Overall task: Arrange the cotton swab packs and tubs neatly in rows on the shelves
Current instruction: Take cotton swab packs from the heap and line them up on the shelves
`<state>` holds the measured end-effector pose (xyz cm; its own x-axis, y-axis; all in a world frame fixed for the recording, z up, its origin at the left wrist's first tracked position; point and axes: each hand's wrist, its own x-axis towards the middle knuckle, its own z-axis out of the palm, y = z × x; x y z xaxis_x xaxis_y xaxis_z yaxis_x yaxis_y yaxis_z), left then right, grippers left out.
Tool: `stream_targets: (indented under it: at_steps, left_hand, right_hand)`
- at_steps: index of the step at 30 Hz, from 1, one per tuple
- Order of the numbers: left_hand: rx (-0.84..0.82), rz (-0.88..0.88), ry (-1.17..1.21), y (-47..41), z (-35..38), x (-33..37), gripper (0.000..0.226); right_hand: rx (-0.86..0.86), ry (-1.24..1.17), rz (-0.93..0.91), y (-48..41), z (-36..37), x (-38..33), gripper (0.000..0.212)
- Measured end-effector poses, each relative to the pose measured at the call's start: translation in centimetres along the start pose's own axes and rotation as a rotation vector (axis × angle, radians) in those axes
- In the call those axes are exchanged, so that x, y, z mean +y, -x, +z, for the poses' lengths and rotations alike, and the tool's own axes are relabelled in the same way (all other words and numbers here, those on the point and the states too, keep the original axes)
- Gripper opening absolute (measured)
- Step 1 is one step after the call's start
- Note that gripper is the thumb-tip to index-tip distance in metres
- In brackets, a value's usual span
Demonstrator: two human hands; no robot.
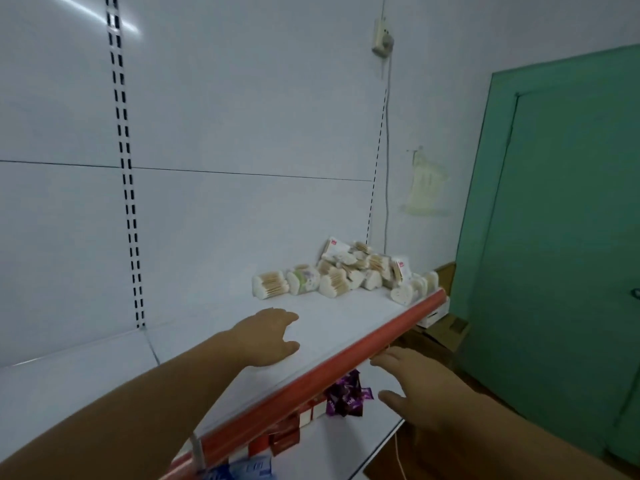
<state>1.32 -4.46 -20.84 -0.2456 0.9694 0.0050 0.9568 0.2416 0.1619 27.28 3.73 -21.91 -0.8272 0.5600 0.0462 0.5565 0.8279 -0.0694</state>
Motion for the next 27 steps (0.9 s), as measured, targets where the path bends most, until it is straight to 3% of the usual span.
stream_targets:
  at_steps: [4, 8, 14, 19, 22, 24, 27]
  left_hand:
    - [0.192, -0.019, -0.001, -7.3, 1.3, -1.3, 0.059]
    - [0.404, -0.033, -0.061, -15.0, 0.9, -2.5, 0.049]
    - [0.380, -0.142, -0.293, -21.4, 1.3, -3.1, 0.044]
    - [0.384, -0.231, -0.150, -22.5, 1.1, -3.3, 0.042]
    - [0.472, -0.269, -0.140, -20.9, 0.0, -3.4, 0.045]
    - [0.545, -0.315, 0.067, -18.9, -1.3, -3.5, 0.048]
    - [0.596, -0.416, 0.622, -15.5, -3.1, -3.4, 0.048]
  right_hand:
    - [0.086, 0.041, -0.044, -8.4, 0.2, 2.6, 0.050]
    - [0.120, 0.125, 0.061, -16.1, -0.3, 5.2, 0.065]
    - [0.180, 0.374, -0.060, -23.6, 0.4, 7.4, 0.081]
    - [0.373, 0.497, -0.254, -28.5, 2.6, 9.3, 0.081]
    - [0.456, 0.504, -0.393, -30.0, 2.9, 9.9, 0.076]
    - [0.423, 0.501, -0.489, -30.6, 2.0, 9.9, 0.075]
    - [0.362, 0.509, -0.554, -31.1, 1.0, 10.1, 0.063]
